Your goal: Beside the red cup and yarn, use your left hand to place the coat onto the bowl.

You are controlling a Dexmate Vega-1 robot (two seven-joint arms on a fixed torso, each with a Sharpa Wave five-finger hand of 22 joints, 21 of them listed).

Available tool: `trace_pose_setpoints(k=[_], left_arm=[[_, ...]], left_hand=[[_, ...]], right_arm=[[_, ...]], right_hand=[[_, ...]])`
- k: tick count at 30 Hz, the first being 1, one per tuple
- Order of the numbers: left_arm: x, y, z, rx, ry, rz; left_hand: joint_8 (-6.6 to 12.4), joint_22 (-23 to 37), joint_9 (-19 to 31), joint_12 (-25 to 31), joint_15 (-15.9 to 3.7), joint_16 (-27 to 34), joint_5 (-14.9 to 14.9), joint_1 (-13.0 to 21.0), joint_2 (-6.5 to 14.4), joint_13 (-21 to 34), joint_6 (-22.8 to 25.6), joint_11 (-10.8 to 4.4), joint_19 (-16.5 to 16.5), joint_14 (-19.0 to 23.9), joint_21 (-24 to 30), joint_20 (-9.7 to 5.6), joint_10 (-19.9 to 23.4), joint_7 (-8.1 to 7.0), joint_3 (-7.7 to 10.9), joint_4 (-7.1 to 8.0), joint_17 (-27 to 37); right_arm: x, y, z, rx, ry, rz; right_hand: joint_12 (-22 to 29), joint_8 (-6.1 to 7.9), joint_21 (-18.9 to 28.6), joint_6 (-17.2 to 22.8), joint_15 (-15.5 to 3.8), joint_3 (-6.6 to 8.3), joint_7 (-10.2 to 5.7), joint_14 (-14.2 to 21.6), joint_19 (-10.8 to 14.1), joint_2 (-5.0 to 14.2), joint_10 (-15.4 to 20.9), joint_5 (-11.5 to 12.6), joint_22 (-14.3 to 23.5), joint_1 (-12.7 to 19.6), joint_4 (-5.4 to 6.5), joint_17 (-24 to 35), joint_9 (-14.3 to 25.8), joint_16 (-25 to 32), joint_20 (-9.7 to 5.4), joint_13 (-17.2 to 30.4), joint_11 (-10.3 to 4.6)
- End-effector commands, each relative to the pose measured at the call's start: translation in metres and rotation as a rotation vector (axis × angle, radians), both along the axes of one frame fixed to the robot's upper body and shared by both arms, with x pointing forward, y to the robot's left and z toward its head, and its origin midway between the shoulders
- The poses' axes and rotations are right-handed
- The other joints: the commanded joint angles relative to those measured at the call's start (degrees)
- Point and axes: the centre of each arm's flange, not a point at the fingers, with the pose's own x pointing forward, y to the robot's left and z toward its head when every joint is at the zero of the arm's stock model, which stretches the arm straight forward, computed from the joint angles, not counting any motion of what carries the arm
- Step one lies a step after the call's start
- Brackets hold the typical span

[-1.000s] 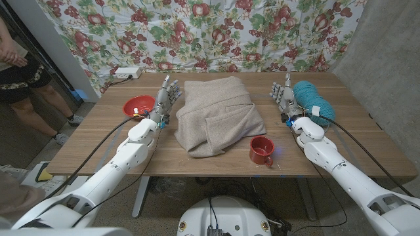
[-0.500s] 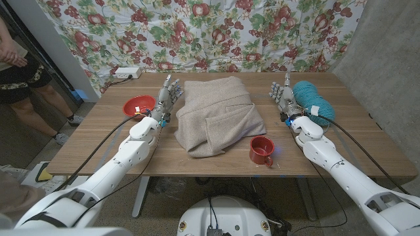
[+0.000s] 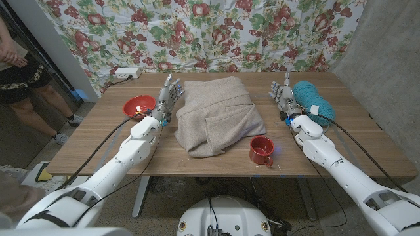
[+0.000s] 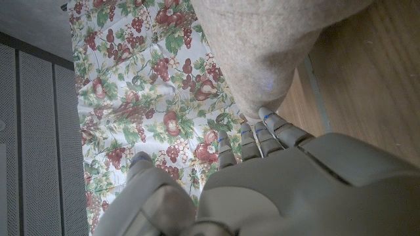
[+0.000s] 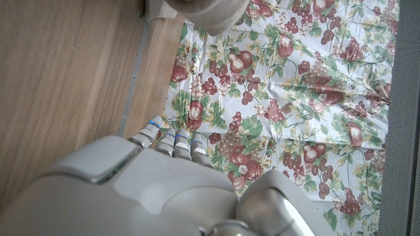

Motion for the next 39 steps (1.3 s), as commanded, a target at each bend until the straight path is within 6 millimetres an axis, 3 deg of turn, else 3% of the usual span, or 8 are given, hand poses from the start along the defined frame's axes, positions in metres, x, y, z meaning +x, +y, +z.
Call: trace_pose_setpoints(k=[1, 22, 39], left_arm=[[-0.002, -0.001, -0.005, -0.012, 0.029, 0.011], [-0.008, -0.004, -0.015, -0.005, 0.085, 0.031], [-0.014, -0.002, -0.019, -0.004, 0.092, 0.007]], left_hand=[[0.10, 0.2, 0.2, 0.3, 0.37, 0.3, 0.2, 0.7, 0.3, 0.2, -0.1, 0.21, 0.3, 0.0, 0.2, 0.31, 0.6, -0.27, 0.38, -0.28, 0.1], [0.06, 0.2, 0.2, 0.2, 0.67, 0.2, 0.1, 2.4, 2.0, 0.2, -0.3, 0.39, 0.0, -0.5, 0.1, 0.60, 0.3, -0.17, 1.51, -0.84, 0.1], [0.02, 0.2, 0.2, 0.2, 1.00, 0.2, -0.2, 3.4, 2.7, 0.2, -0.4, 0.33, 0.0, -0.6, 0.1, 1.01, 0.3, -0.03, 2.07, -1.29, 0.1]], right_arm=[[0.002, 0.005, -0.002, -0.003, 0.008, 0.010], [-0.002, 0.009, -0.001, -0.021, 0.001, -0.004], [-0.017, 0.015, -0.006, -0.041, 0.008, -0.003]], right_hand=[[-0.2, 0.13, -0.1, -0.1, 0.40, -0.02, 0.53, -0.3, 0.3, 0.45, -0.2, 0.2, 0.3, -0.1, -0.18, 0.3, 0.3, 0.0, 0.44, 0.3, 0.08], [-0.3, 0.10, -0.7, -0.1, 0.28, 0.07, 0.46, -0.4, 0.4, 0.46, -0.2, 0.2, 0.3, 0.0, -0.28, 0.3, 0.3, 0.0, 0.28, 0.3, -0.07], [-0.4, 0.11, -1.1, -0.1, 0.18, 0.13, 0.49, -0.4, 0.4, 0.45, -0.3, 0.1, 0.3, 0.0, -0.36, 0.2, 0.3, 0.0, 0.28, 0.3, -0.18]])
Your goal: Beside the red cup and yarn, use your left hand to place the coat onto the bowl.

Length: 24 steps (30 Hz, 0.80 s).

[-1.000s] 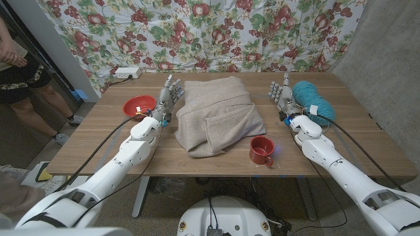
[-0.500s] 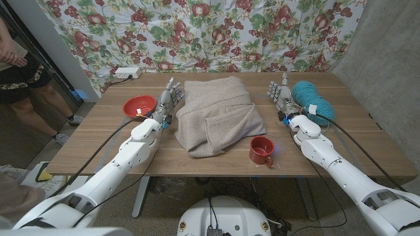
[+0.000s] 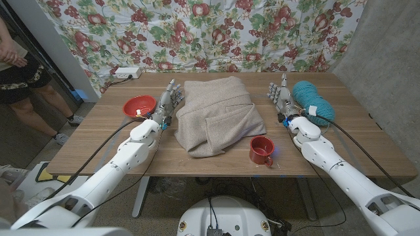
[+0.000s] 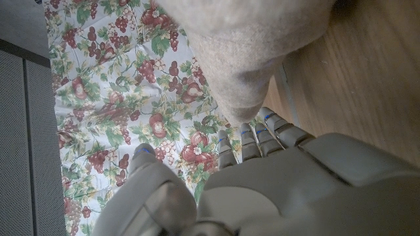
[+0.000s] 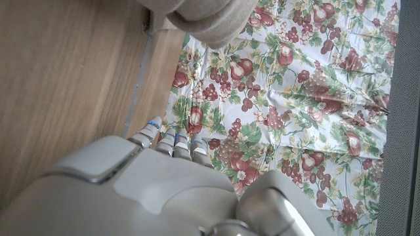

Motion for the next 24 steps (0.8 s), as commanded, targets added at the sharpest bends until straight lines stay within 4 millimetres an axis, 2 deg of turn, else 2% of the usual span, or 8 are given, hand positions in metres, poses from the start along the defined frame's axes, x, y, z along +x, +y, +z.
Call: trace_pose_setpoints(k=[1, 13, 16, 24], left_arm=[[-0.007, -0.001, -0.003, -0.001, 0.003, -0.007], [-0.016, -0.003, -0.012, -0.020, 0.022, 0.019], [-0.017, -0.004, -0.012, -0.012, 0.027, 0.018], [-0.019, -0.008, -0.013, -0.011, 0.035, 0.017]], left_hand=[[0.04, 0.2, 0.2, 0.2, 0.30, 0.2, -0.2, 1.0, 0.2, 0.2, -0.3, 0.33, 0.3, 0.1, 0.1, 0.65, 0.2, -0.18, 0.45, -0.31, 0.2], [-0.04, 0.2, 0.2, 0.2, 0.41, 0.3, -0.5, 1.5, 0.5, 0.2, -0.5, 0.26, 0.3, 0.0, 0.1, 0.90, 0.2, -0.20, 0.70, -0.58, 0.2], [-0.20, 0.2, 0.2, 0.2, 0.43, 0.3, -0.6, 1.7, 0.6, 0.2, -0.9, -0.01, 0.2, 0.0, 0.1, 1.07, 0.3, -0.40, 0.78, -0.67, 0.2], [-0.27, 0.2, 0.2, 0.1, 0.68, 0.2, -0.8, 2.0, 0.7, 0.2, -1.2, -0.12, 0.2, -0.3, 0.1, 1.21, 0.1, -0.48, 0.90, -0.82, 0.2]], right_arm=[[-0.007, 0.002, 0.001, -0.019, -0.001, 0.005], [-0.008, -0.005, 0.004, -0.028, -0.009, 0.017], [-0.010, -0.006, 0.004, -0.038, -0.011, 0.019], [-0.012, -0.005, 0.002, -0.037, -0.015, 0.030]], right_hand=[[-0.1, 0.10, -0.2, -0.1, 0.18, -0.12, 0.46, -0.4, 0.4, 0.45, -0.1, 0.1, 0.3, 0.0, -0.11, 0.3, 0.3, 0.0, 0.29, 0.3, 0.08], [-0.1, 0.06, -0.5, -0.2, 0.17, -0.09, 0.46, -0.4, 0.5, 0.44, 0.0, 0.1, 0.3, 0.1, -0.16, 0.3, 0.3, 0.0, 0.27, 0.3, 0.15], [0.0, 0.07, -0.7, -0.1, -0.18, -0.06, 0.39, -0.4, 0.6, 0.43, 0.3, 0.1, 0.3, 0.1, -0.19, 0.3, 0.3, 0.0, 0.21, 0.3, -0.62], [-0.1, 0.07, -0.9, -0.2, -0.33, -0.02, 0.16, -0.5, 0.7, 0.44, 0.3, 0.0, 0.3, 0.1, -0.22, 0.3, 0.3, -0.1, 0.21, 0.3, -0.70]])
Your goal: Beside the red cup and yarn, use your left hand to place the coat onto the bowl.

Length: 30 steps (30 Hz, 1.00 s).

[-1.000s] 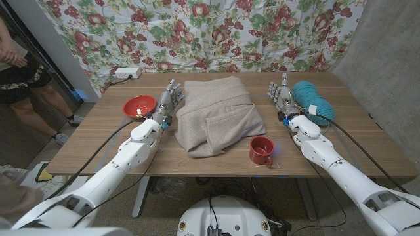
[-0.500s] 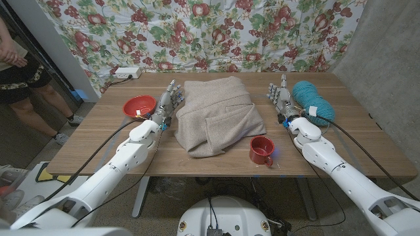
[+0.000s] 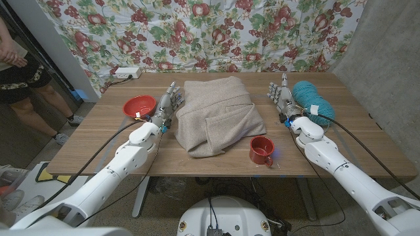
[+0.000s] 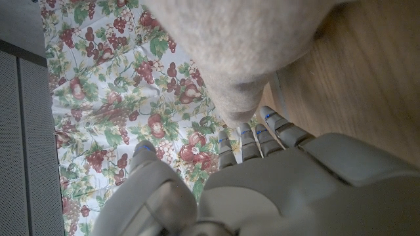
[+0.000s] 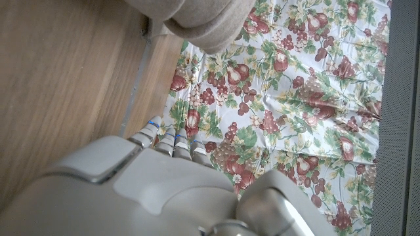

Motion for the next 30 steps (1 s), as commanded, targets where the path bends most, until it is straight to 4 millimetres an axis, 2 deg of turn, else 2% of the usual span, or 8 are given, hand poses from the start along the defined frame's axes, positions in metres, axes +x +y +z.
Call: trace_pose_setpoints(k=[1, 11, 16, 19, 21, 25, 30], left_arm=[[-0.005, -0.004, -0.004, -0.001, 0.014, 0.005], [-0.004, -0.003, -0.008, -0.005, 0.041, 0.013], [-0.004, -0.003, -0.007, -0.006, 0.049, 0.014], [-0.004, -0.004, -0.007, -0.020, 0.061, 0.019], [-0.003, -0.006, -0.008, -0.036, 0.067, 0.006], [-0.002, -0.011, -0.009, -0.043, 0.065, -0.004], [0.001, -0.018, -0.009, -0.053, 0.067, -0.016]], left_hand=[[-0.30, 0.2, 0.2, 0.1, 0.40, 0.2, -0.1, 0.5, 0.2, 0.2, -0.4, -0.09, -0.1, 0.1, 0.1, 0.37, 0.1, -0.44, 0.20, -0.12, 0.1], [-0.30, 0.2, 0.2, 0.1, 0.52, 0.2, -0.3, 0.7, 0.3, 0.3, -0.6, 0.08, -0.2, -0.1, 0.1, 0.42, 0.0, -0.28, 0.28, -0.25, 0.1], [-0.28, 0.2, 0.2, 0.1, 0.50, 0.2, -0.4, 0.8, 0.3, 0.3, -0.6, 0.10, -0.3, -0.1, 0.0, 0.43, -0.1, -0.21, 0.31, -0.29, 0.1], [0.41, 0.3, 0.2, 0.2, 0.64, 0.3, -0.7, 1.1, 0.4, 0.3, 1.2, -0.04, -0.2, -0.1, 0.1, 0.45, 0.1, -1.21, 0.44, -0.42, 0.1], [0.86, 0.3, 0.2, 0.4, 0.75, 0.4, -0.9, 1.3, 0.6, 0.3, 2.5, -0.13, 0.0, 0.2, 0.2, 0.39, 0.5, -0.78, 0.57, -0.55, 0.1], [0.36, 0.3, 0.2, 0.3, 0.75, 0.5, -1.2, 1.6, 0.7, 0.3, 1.4, 0.09, 0.1, 0.2, 0.2, 0.29, 0.4, 0.02, 0.70, -0.66, 0.1], [0.03, 0.3, 0.2, 0.2, 0.87, 0.4, -1.4, 1.8, 0.7, 0.3, 0.6, 0.13, 0.1, 0.0, 0.2, 0.27, 0.1, -0.15, 0.80, -0.75, 0.1]], right_arm=[[-0.003, -0.001, -0.001, -0.008, -0.009, 0.015], [-0.003, 0.000, 0.001, -0.027, -0.029, 0.026], [-0.002, -0.002, 0.002, -0.026, -0.031, 0.026], [-0.001, -0.002, 0.003, -0.030, -0.039, 0.029], [-0.001, -0.003, 0.003, -0.036, -0.037, 0.028], [0.000, -0.005, 0.005, -0.038, -0.033, 0.027], [0.002, -0.006, 0.006, -0.041, -0.031, 0.031]], right_hand=[[-0.1, 0.07, -0.1, -0.2, -0.16, -0.02, 0.16, -0.3, 0.1, 0.44, 0.1, 0.0, 0.1, 0.1, -0.23, 0.3, 0.3, -0.1, 0.08, 0.3, -0.20], [0.0, 0.12, -0.5, 0.0, -0.82, 0.02, 0.04, -0.3, 0.2, 0.40, 0.3, 0.0, 0.1, 0.1, -0.29, 0.2, 0.3, -0.1, 0.00, 0.3, -0.85], [-0.1, 0.15, -0.6, 0.1, -0.81, 0.01, 0.01, -0.4, 0.2, 0.32, 0.3, 0.0, 0.1, 0.2, -0.33, 0.2, 0.3, -0.1, -0.01, 0.3, -0.71], [-0.1, 0.16, -0.7, 0.1, -0.84, 0.00, -0.06, -0.4, 0.2, 0.28, 0.3, 0.0, 0.1, 0.2, -0.35, 0.2, 0.3, -0.1, -0.06, 0.3, -0.75], [-0.1, 0.16, -0.7, 0.1, -0.92, -0.01, -0.03, -0.3, 0.2, 0.24, 0.3, 0.0, 0.1, 0.2, -0.37, 0.2, 0.3, -0.1, -0.06, 0.3, -0.75], [-0.1, 0.16, -0.8, 0.1, -0.92, -0.04, -0.08, -0.3, 0.3, 0.14, 0.4, 0.0, 0.1, 0.2, -0.40, 0.2, 0.3, -0.1, -0.07, 0.3, -0.80], [0.0, 0.15, -0.9, 0.2, -0.95, -0.08, -0.04, -0.2, 0.3, 0.03, 0.5, 0.0, 0.1, 0.2, -0.44, 0.2, 0.3, 0.0, -0.10, 0.3, -0.61]])
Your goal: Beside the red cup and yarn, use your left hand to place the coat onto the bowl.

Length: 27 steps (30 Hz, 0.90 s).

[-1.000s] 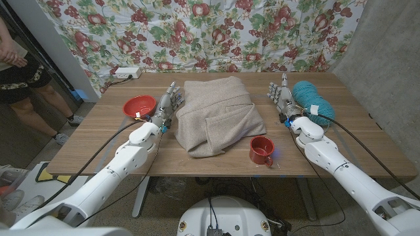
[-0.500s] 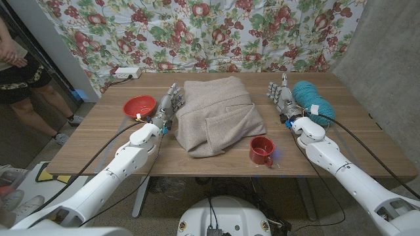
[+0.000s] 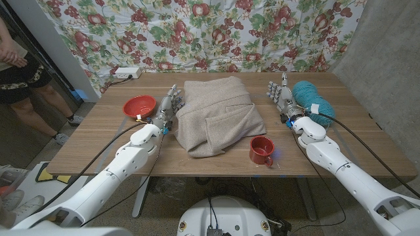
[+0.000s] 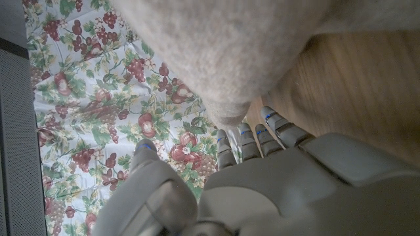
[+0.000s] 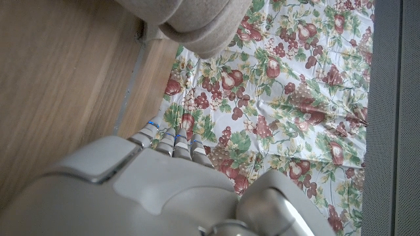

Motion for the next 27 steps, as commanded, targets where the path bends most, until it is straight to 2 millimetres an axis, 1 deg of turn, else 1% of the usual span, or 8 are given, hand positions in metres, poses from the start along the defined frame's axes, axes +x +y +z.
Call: trace_pose_setpoints(k=[1, 6, 9, 15, 19, 25, 26, 27], left_arm=[[0.004, -0.012, -0.001, -0.023, 0.010, -0.022], [0.006, -0.014, -0.001, -0.027, 0.012, -0.022], [0.006, -0.015, -0.001, -0.033, 0.011, -0.015], [0.008, -0.021, -0.005, -0.062, 0.013, -0.022], [0.008, -0.024, -0.007, -0.061, 0.012, -0.030], [0.007, -0.024, -0.008, -0.068, 0.009, -0.026], [0.007, -0.023, -0.008, -0.070, 0.008, -0.021], [0.006, -0.023, -0.008, -0.068, 0.004, -0.014]], left_hand=[[-0.31, 0.3, 0.2, 0.2, 0.50, 0.1, -0.1, 1.1, 0.0, 0.3, -0.7, 0.39, 0.3, -0.1, 0.2, 0.01, -0.1, -0.22, 0.35, -0.29, 0.1], [-0.61, 0.3, 0.2, 0.1, 0.63, 0.1, -0.3, 1.2, 0.1, 0.3, -1.5, 0.46, 0.5, -0.1, 0.3, 0.01, -0.4, -0.02, 0.43, -0.36, 0.1], [-0.28, 0.3, 0.2, 0.2, 0.74, 0.2, -0.6, 1.5, 0.1, 0.3, -0.7, 0.41, 0.6, 0.0, 0.3, -0.08, -0.3, -1.35, 0.53, -0.46, 0.1], [-0.92, 0.3, 0.2, 0.2, 0.74, 0.3, -0.9, 1.7, 0.1, 0.3, -2.4, 0.45, 0.8, 0.2, 0.4, -0.08, -0.2, -0.91, 0.63, -0.57, 0.1], [-0.19, 0.3, 0.2, 0.3, 0.52, 0.3, -1.2, 1.9, 0.2, 0.3, -0.7, 0.13, 0.9, 0.4, 0.4, 0.09, 0.1, -2.05, 0.71, -0.64, 0.2], [-0.79, 0.3, 0.2, 0.4, 0.45, 0.3, -1.6, 2.1, 0.2, 0.3, -2.2, 0.25, 1.0, 0.4, 0.4, 0.20, 0.2, -1.28, 0.78, -0.70, 0.2], [-0.78, 0.3, 0.2, 0.3, 0.46, 0.3, -1.6, 2.2, 0.2, 0.3, -2.2, 0.41, 1.0, 0.4, 0.4, 0.20, 0.1, -1.40, 0.79, -0.70, 0.2], [-0.83, 0.3, 0.2, 0.3, 0.47, 0.3, -1.7, 2.2, 0.2, 0.3, -2.4, 0.34, 1.0, 0.3, 0.4, 0.16, 0.1, -2.09, 0.81, -0.71, 0.2]], right_arm=[[0.003, -0.003, 0.004, -0.011, 0.000, 0.006], [0.004, -0.003, 0.004, -0.013, 0.004, 0.007], [0.004, -0.005, 0.005, -0.011, 0.004, 0.005], [0.005, -0.005, 0.007, -0.015, 0.005, 0.006], [0.006, -0.005, 0.008, -0.015, 0.005, 0.009], [0.007, -0.005, 0.009, -0.014, 0.005, 0.011], [0.008, -0.005, 0.009, -0.014, 0.006, 0.012], [0.008, -0.005, 0.009, -0.014, 0.006, 0.014]], right_hand=[[0.0, 0.16, -0.1, 0.2, -0.43, -0.08, 0.00, -0.1, 0.3, 0.01, 0.2, 0.0, 0.1, 0.2, -0.45, 0.2, 0.3, 0.0, -0.10, 0.3, 0.26], [-0.1, 0.16, -0.2, 0.2, -0.42, -0.09, 0.03, -0.1, 0.4, -0.03, 0.2, 0.0, 0.1, 0.2, -0.48, 0.2, 0.3, 0.0, -0.09, 0.3, 0.23], [-0.1, 0.16, -0.3, 0.2, -0.40, -0.08, 0.04, -0.1, 0.4, -0.04, 0.2, 0.0, 0.1, 0.2, -0.49, 0.2, 0.3, 0.0, -0.08, 0.3, 0.23], [-0.1, 0.15, -0.4, 0.2, -0.42, -0.07, 0.07, 0.0, 0.5, -0.04, 0.2, 0.0, 0.1, 0.2, -0.51, 0.2, 0.3, 0.0, -0.08, 0.3, 0.21], [-0.1, 0.13, -0.5, 0.2, -0.39, -0.05, 0.03, 0.0, 0.5, -0.03, 0.3, 0.0, 0.1, 0.2, -0.53, 0.2, 0.3, 0.0, -0.07, 0.3, 0.19], [-0.1, 0.11, -0.6, 0.2, -0.35, -0.03, 0.07, 0.0, 0.6, -0.01, 0.3, 0.0, 0.1, 0.3, -0.55, 0.2, 0.3, 0.0, -0.05, 0.3, 0.27], [-0.1, 0.12, -0.6, 0.2, -0.38, -0.02, 0.06, 0.0, 0.6, -0.01, 0.3, 0.0, 0.1, 0.3, -0.56, 0.2, 0.3, 0.0, -0.07, 0.3, 0.21], [-0.1, 0.12, -0.6, 0.2, -0.34, -0.02, 0.05, 0.0, 0.6, 0.00, 0.3, 0.0, 0.1, 0.3, -0.56, 0.2, 0.3, 0.0, -0.06, 0.3, 0.20]])
